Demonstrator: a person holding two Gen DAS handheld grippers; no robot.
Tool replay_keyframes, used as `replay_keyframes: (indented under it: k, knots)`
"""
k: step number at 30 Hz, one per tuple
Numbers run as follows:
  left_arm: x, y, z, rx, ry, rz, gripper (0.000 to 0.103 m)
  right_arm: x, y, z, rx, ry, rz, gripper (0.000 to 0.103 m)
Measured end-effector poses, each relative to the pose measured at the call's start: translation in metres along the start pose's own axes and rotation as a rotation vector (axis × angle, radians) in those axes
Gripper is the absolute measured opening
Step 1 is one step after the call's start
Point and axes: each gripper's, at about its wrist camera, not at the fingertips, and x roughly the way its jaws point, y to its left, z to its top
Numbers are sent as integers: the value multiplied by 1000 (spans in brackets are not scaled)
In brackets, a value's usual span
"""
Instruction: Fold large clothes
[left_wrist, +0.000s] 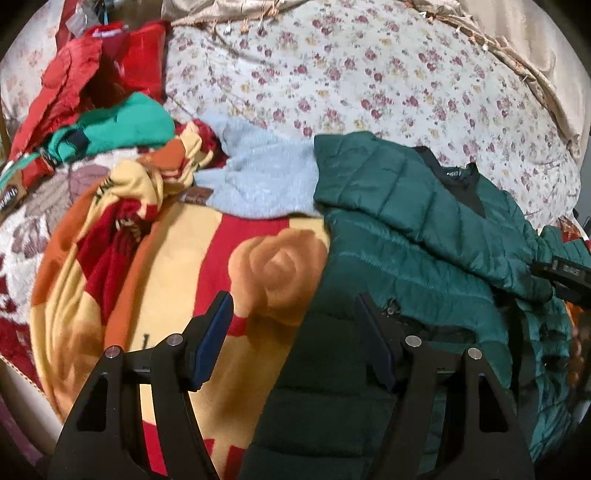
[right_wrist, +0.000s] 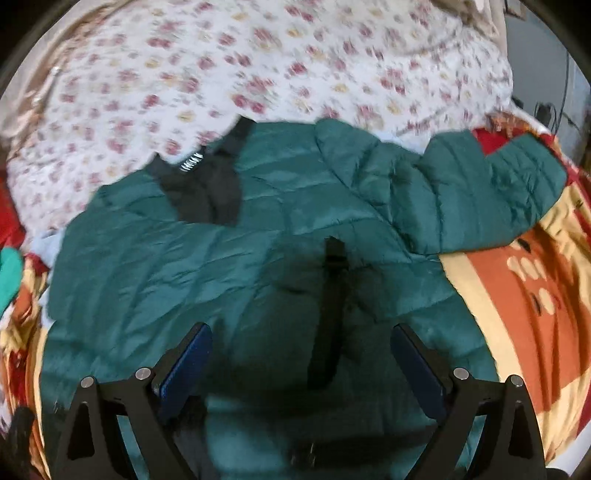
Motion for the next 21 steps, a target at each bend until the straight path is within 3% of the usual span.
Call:
replay_keyframes:
  k: [3, 6, 10, 14, 16, 18, 21]
  knots:
    - [7, 0, -2, -16, 26, -12, 68, 18, 0, 14, -10, 82, 71, 42]
    - [8, -3, -4, -6, 27, -6, 68, 18, 9, 34, -79, 63, 49, 22]
    - [13, -8, -7, 10, 33, 9, 68, 26, 8, 65, -99, 3, -33, 21]
    - [20, -14, -9, 25, 49, 23, 68, 62, -3, 74, -79, 51, -94, 22]
    - [22, -18, -10, 40, 46, 31, 68, 66, -7, 70, -64, 44, -87, 36]
    - [24, -22, -10, 53, 40, 45, 68, 52, -11, 67, -56, 15, -72, 44]
    - [23, -27, -12, 74, 23, 74, 68, 23, -25, 61, -46, -8, 17, 49]
